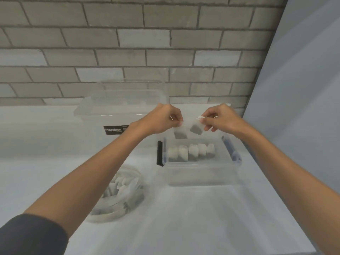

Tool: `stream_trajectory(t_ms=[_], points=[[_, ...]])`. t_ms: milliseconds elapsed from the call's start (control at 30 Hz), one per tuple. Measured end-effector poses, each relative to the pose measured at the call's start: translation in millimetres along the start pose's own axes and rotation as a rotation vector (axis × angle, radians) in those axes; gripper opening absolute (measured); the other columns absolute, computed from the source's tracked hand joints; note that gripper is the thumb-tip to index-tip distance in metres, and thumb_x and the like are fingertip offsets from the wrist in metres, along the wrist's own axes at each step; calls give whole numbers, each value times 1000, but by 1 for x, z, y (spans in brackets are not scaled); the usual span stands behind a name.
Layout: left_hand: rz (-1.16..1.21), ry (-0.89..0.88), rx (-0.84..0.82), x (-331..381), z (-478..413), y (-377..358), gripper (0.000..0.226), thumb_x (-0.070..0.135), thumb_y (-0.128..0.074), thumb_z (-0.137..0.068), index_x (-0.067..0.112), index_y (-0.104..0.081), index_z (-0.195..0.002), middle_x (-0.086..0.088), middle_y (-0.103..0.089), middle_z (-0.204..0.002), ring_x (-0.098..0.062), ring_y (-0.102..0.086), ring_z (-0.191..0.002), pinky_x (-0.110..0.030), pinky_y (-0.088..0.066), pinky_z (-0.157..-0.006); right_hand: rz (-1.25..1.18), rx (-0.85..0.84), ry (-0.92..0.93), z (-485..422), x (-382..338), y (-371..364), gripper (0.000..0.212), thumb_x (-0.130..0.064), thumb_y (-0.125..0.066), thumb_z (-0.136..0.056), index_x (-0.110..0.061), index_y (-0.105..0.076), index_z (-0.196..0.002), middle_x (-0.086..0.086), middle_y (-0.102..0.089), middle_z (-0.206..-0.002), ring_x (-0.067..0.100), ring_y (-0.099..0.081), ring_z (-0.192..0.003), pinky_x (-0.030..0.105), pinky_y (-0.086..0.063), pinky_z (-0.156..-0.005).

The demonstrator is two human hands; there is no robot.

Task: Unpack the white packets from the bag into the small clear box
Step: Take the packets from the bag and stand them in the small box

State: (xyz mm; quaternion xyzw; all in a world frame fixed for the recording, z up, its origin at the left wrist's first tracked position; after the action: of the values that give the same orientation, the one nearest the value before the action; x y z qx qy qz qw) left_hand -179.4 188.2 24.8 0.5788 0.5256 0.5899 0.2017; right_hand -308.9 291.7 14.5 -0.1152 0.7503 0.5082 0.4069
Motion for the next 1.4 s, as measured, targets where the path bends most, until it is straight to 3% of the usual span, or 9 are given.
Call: stream_trajectory(t_ms=[100,267,400,633,833,967,1033,1133,1400], points=[[-31,-2,-70,8,-20,-37,8,18,-65,-89,16,-72,-94,8,-64,-86,2,-56,-75,-24,-50,-80,117,-31,4,-2,27,8,10,-18,-69,-87,-16,-68,-77,6,-72,-71,8,-69,-60,17,-49,-52],[-87,43,-194,12,-42,-99,12,15,-63,-89,14,-71,-96,1,-66,-93,-15,-62,-91,-33,-51,-88,325,-94,-2,-6,60,6,11,-5,-64,-85,-15,-66,-81,5,-69,-63,10,-68,-57,20,-50,-58],[-137,108,-284,0,-53,-139,12,16,-61,-87,18,-70,-95,-2,-66,-100,-22,-61,-99,-41,-49,-91,420,-170,54,-9,65,-7,12,-4,-61,-85,-15,-65,-83,3,-63,-74,19,-65,-67,27,-54,-68],[-236,168,-292,-8,-64,-165,9,17,-58,-89,24,-57,-83,7,-62,-91,-20,-51,-99,-39,-28,-86,615,-319,121,-15,68,-38,20,3,-51,-82,-9,-64,-91,9,-56,-93,30,-60,-91,41,-53,-78],[-356,149,-281,-5,-70,-175,2,21,-57,-90,19,-59,-90,-2,-68,-98,-21,-54,-97,-34,-28,-88,671,-365,94,-16,73,-47,18,6,-50,-82,0,-64,-91,16,-60,-93,33,-62,-81,36,-48,-63],[-426,127,-266,-4,-71,-179,12,16,-55,-91,14,-62,-101,-2,-69,-103,-22,-56,-103,-34,-31,-91,670,-384,64,-18,79,-50,13,5,-51,-81,-2,-59,-73,11,-53,-74,29,-52,-67,27,-36,-51],[-408,129,-270,-5,-72,-179,17,15,-55,-91,15,-63,-105,0,-68,-105,-21,-55,-105,-34,-31,-93,649,-377,57,-19,81,-49,12,6,-52,-81,-1,-62,-78,11,-55,-77,31,-57,-72,31,-42,-56],[-313,177,-312,-10,-73,-174,20,17,-59,-89,21,-65,-107,2,-67,-108,-20,-55,-105,-33,-32,-92,633,-370,59,-20,84,-47,22,5,-52,-85,-2,-66,-99,13,-60,-99,32,-62,-88,36,-52,-70],[-354,216,-357,-31,-64,-164,16,14,-61,-90,21,-67,-103,-1,-64,-110,-22,-61,-98,-27,-39,-78,682,-412,41,-18,81,-59,29,9,-45,-87,-4,-62,-107,16,-51,-113,34,-58,-95,35,-46,-70]])
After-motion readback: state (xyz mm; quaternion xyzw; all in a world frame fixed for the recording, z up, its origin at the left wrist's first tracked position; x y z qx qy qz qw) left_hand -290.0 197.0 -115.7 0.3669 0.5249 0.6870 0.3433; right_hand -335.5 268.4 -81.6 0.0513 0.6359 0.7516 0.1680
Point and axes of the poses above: each hand's wrist, its own z-axis away from the middle knuckle, its own y-axis out of the back of the hand, x = y × z, the point moved 9 cm from there along -z, towards the middle knuckle
